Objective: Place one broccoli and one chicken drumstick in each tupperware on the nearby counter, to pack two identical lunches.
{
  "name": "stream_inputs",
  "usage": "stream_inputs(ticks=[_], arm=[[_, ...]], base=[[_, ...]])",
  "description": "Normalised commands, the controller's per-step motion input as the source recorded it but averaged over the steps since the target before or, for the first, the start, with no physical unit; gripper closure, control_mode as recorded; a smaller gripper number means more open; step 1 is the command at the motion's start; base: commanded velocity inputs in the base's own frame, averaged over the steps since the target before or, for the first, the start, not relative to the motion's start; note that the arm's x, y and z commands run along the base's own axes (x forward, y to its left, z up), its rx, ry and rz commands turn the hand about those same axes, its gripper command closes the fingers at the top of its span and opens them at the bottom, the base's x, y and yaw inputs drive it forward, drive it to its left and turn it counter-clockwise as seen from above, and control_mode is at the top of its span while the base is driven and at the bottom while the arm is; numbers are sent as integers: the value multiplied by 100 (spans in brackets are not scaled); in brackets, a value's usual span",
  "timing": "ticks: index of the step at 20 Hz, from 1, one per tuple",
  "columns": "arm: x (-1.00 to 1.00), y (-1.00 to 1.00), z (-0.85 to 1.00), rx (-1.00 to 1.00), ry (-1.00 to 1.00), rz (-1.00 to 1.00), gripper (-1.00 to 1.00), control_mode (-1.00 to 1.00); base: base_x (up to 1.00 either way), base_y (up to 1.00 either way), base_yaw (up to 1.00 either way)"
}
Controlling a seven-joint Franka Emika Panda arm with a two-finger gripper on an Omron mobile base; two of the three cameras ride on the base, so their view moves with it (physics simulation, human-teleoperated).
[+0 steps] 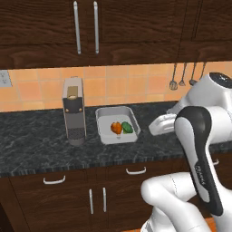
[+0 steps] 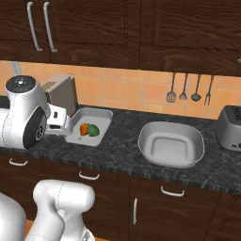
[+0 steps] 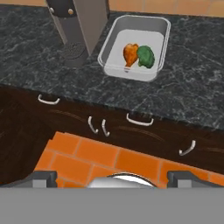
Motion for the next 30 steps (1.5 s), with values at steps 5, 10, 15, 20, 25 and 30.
stream_inputs(ticks=[5,10,15,20,25,30], arm=[[-20,-2,42,-5,8,-8,-100,-100],[-56,-1,10,-4,4,-9,-100,-100],[-44,0,0,0,0,-7,-100,100],[0,0,0,0,0,0,-100,100],[0,0,0,0,0,0,-100,100],[0,0,0,0,0,0,-100,100]], base=[[0,0,0],[0,0,0],[-21,0,-3],[-54,-12,-2],[-30,-57,0],[-26,-100,1]])
